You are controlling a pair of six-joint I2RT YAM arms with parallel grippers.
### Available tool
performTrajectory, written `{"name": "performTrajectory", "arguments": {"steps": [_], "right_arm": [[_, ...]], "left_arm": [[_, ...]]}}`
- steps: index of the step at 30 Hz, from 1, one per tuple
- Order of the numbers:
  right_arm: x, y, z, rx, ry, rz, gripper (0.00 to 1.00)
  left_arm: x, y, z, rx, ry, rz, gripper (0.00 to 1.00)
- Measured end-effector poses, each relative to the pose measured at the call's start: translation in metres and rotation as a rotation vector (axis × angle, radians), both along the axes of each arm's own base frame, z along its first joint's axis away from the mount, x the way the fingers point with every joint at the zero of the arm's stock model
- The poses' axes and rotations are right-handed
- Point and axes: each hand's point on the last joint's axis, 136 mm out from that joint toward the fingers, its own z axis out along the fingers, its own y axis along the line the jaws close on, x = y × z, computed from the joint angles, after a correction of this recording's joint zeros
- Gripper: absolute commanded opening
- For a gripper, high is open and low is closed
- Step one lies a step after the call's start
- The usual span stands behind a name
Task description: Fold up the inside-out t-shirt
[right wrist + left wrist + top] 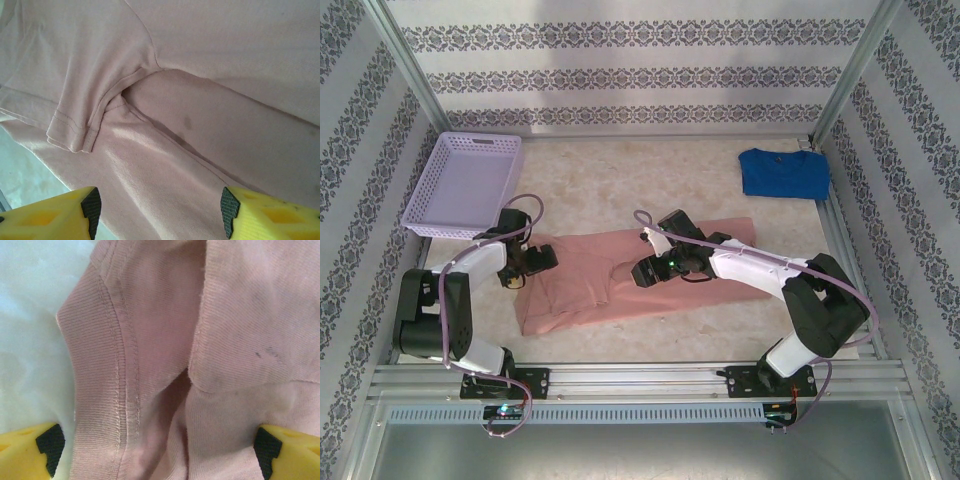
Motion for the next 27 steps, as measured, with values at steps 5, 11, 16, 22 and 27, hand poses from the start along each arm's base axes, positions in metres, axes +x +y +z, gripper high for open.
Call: {"name": "performTrajectory", "arguments": {"steps": [5, 11, 16, 22, 27], "right_arm": [[0.0, 0.0, 0.001, 0.002, -0.002, 0.0, 0.67], [0.0, 0.001, 0.001, 0.007, 0.001, 0.0, 0.67], [-0.001, 0.002, 0.001, 0.012, 0.005, 0.003, 0.67], [-0.002, 0.002, 0.002, 0.015, 0.008, 0.003, 0.67], [-0.001, 0.003, 0.002, 0.017, 0.006, 0.003, 0.67]], "left_arm": [[-0.003, -0.003, 0.001, -0.013, -0.016, -0.015, 0.87], [-0.003, -0.022, 0.005, -0.102, -0.047, -0.066, 0.77], [-0.003, -0.029, 0.004, -0.134, -0.054, -0.087, 0.64], [-0.005, -0.044, 0.004, -0.187, -0.064, -0.121, 0.45], [-0.007, -0.052, 0.001, -0.221, -0.067, -0.142, 0.28]]}}
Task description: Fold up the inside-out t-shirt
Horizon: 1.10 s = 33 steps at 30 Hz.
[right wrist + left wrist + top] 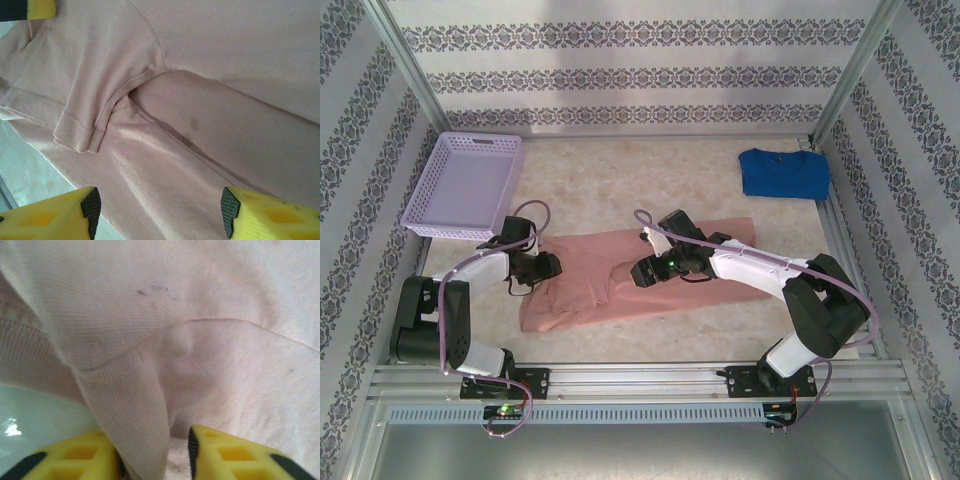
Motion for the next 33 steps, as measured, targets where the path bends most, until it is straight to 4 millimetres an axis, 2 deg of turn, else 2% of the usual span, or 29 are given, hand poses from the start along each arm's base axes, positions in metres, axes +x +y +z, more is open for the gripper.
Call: {"name": "performTrajectory", "arguments": {"steps": [5, 15, 19, 26, 33], "right_arm": [[0.0, 0.0, 0.0, 0.002, -0.003, 0.0, 0.67], [0.002, -0.001, 0.0, -0.006, -0.01, -0.006, 0.67], [0.004, -0.007, 0.004, -0.016, -0.024, -0.024, 0.67], [0.023, -0.027, 0.009, -0.026, -0.044, -0.097, 0.67], [0.035, -0.045, 0.01, -0.026, -0.047, -0.156, 0.67]], "left_arm": [[-0.003, -0.006, -0.003, -0.017, 0.012, -0.013, 0.0], [0.0, 0.003, 0.0, 0.019, 0.003, 0.048, 0.0], [0.004, 0.011, 0.015, 0.063, -0.022, 0.07, 0.0], [0.02, 0.023, 0.049, 0.135, -0.041, 0.095, 0.0], [0.016, 0.032, 0.063, 0.2, 0.008, 0.075, 0.0]]}}
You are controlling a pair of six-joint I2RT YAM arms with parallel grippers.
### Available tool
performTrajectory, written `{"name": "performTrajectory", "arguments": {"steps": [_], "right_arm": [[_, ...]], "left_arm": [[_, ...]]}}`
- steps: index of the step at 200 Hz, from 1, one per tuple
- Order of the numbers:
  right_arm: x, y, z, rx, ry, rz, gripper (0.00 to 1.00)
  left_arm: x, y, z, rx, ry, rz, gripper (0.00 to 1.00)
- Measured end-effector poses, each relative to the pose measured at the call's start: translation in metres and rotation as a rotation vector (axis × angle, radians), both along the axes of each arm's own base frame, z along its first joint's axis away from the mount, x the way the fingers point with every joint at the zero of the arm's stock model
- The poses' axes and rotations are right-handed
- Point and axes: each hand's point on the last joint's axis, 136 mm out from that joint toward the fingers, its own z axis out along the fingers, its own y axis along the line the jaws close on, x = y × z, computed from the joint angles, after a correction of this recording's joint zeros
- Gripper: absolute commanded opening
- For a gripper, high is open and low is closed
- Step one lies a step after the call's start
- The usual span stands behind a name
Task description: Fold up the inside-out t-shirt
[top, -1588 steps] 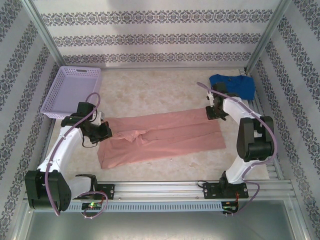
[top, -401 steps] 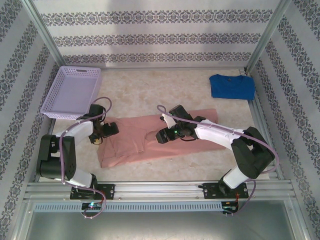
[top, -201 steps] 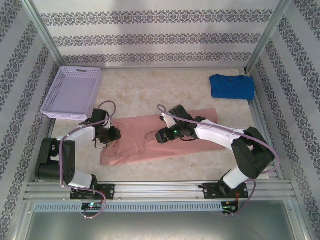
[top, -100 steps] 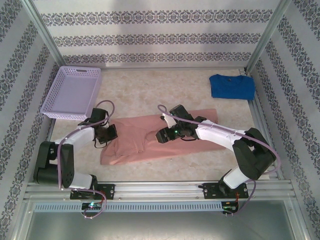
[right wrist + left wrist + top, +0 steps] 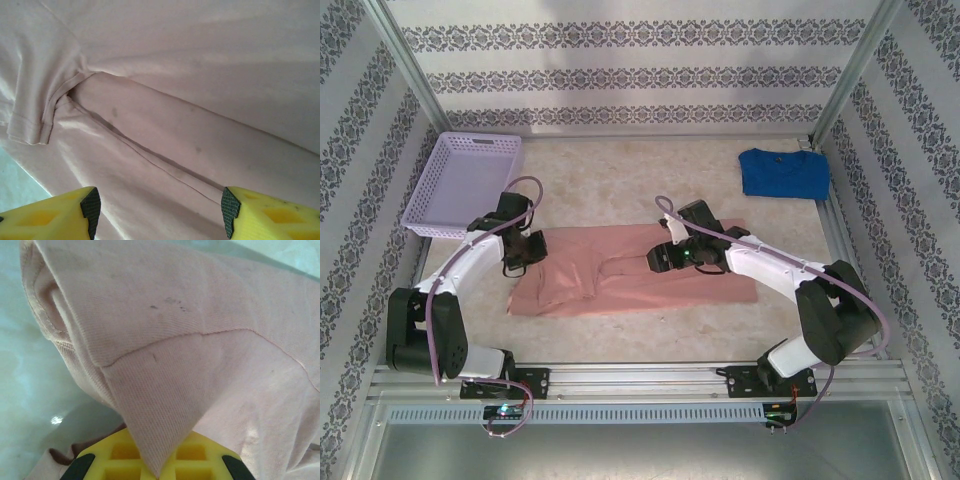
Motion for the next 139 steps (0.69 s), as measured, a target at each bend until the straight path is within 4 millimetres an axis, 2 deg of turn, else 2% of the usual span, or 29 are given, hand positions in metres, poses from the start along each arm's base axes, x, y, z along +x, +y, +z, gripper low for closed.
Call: {"name": "performTrajectory", "arguments": {"steps": [36, 59, 96, 139], "right_arm": [[0.009, -0.015, -0.001, -0.003, 0.008, -0.047, 0.67], [0.014, -0.024, -0.002, -0.008, 0.018, -0.074, 0.67], [0.013, -0.026, -0.004, -0.012, 0.025, -0.079, 0.67], [0.011, -0.028, -0.008, -0.017, 0.034, -0.08, 0.67]], "left_arm": [[0.003, 0.004, 0.016, 0.044, 0.017, -0.04, 0.0], [0.008, 0.008, 0.02, 0.08, 0.032, -0.074, 0.0], [0.006, 0.018, 0.019, 0.157, 0.085, -0.127, 0.0], [0.013, 0.035, 0.04, 0.279, 0.079, -0.181, 0.0]]}}
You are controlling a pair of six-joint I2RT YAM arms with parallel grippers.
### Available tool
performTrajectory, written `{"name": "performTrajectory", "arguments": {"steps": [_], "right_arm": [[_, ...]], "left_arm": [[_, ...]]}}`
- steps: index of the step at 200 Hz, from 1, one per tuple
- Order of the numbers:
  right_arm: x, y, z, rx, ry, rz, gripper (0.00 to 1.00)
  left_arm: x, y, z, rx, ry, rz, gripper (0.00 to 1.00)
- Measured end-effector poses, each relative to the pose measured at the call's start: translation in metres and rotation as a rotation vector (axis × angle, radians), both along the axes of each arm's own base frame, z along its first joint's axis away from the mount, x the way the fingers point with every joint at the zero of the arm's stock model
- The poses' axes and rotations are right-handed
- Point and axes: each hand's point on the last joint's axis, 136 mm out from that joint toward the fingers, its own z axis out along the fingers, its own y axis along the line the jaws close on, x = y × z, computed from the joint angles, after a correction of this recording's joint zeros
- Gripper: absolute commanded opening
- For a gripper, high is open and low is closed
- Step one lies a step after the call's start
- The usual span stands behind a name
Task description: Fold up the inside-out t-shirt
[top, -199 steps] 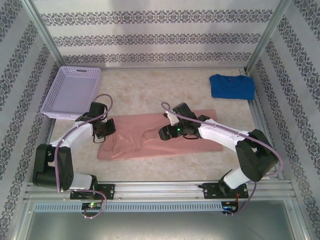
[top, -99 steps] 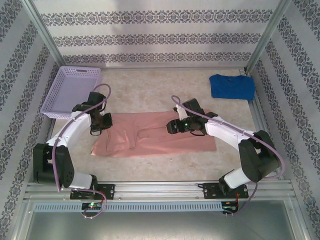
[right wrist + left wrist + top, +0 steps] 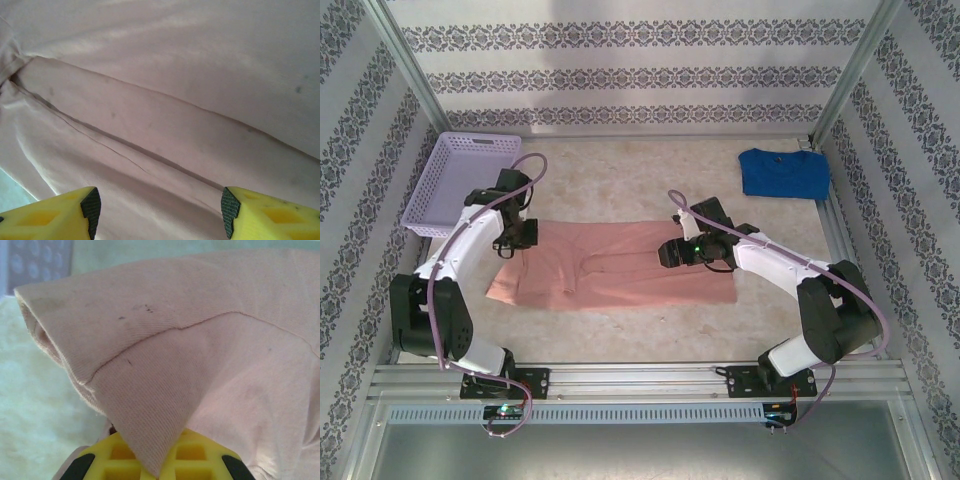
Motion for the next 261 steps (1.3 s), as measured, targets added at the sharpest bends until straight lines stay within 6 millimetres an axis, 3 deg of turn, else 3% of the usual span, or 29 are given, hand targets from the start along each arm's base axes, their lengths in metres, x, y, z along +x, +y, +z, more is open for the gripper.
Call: {"name": "performTrajectory", "arguments": {"steps": [46, 85, 129, 162, 192, 261], "right_arm": [[0.002, -0.007, -0.005, -0.023, 0.015, -0.021, 0.66], [0.007, -0.012, -0.003, -0.033, 0.018, -0.035, 0.66], [0.011, -0.018, -0.001, -0.058, 0.019, -0.055, 0.66], [0.009, -0.026, -0.006, -0.093, 0.036, -0.075, 0.66], [0.009, -0.028, -0.007, -0.094, 0.039, -0.078, 0.66], [0.009, -0.032, -0.013, -0.101, 0.068, -0.092, 0.66]], "left_arm": [[-0.001, 0.025, 0.021, 0.153, 0.008, -0.018, 0.0], [0.004, 0.06, 0.058, 0.349, -0.003, 0.01, 0.0], [0.006, 0.096, 0.081, 0.566, 0.081, 0.036, 0.0], [0.01, 0.104, 0.1, 0.655, 0.122, 0.041, 0.0], [0.01, 0.079, 0.102, 0.642, 0.134, -0.013, 0.0], [0.002, -0.037, 0.077, 0.25, 0.118, -0.151, 0.0]]}}
